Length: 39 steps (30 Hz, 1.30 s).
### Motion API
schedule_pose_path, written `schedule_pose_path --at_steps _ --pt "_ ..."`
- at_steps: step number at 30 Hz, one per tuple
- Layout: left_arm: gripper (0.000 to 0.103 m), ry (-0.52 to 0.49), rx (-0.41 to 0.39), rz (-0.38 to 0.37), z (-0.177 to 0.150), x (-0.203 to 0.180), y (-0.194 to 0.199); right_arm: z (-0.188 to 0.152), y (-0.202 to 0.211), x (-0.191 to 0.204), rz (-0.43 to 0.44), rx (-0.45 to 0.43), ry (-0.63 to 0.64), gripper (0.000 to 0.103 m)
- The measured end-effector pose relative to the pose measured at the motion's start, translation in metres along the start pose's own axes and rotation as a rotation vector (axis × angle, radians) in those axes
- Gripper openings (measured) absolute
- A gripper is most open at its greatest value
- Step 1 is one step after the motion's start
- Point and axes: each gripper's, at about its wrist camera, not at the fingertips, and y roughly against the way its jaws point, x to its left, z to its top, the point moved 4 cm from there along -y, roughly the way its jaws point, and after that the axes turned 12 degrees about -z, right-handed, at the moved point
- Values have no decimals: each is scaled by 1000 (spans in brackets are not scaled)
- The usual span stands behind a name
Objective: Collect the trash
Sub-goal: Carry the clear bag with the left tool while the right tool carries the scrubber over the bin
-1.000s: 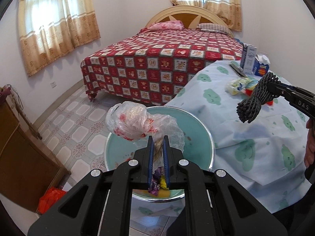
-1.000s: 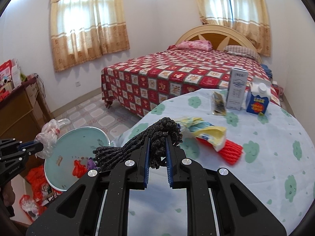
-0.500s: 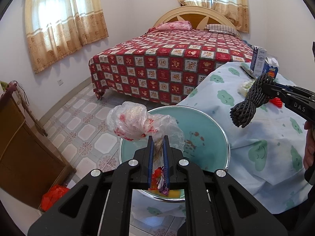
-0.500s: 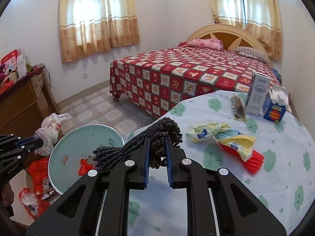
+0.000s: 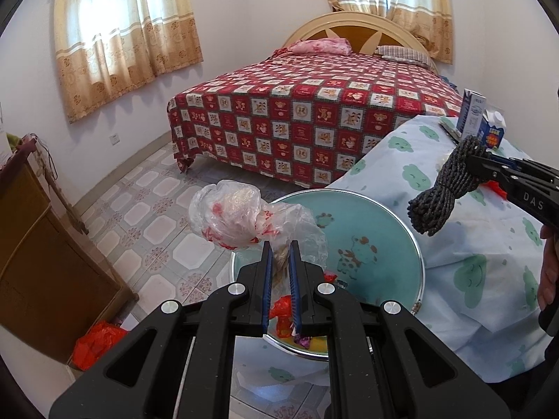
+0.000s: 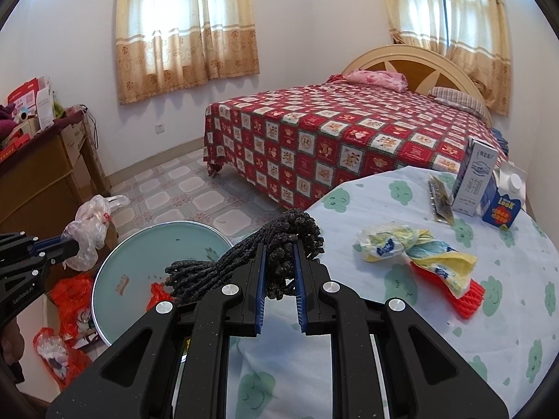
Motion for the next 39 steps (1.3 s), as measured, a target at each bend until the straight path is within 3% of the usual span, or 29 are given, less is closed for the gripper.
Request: schedule_pose_path --at_steps 39 --pt "9 35 -10 14 2 23 6 3 -6 36 41 6 66 15"
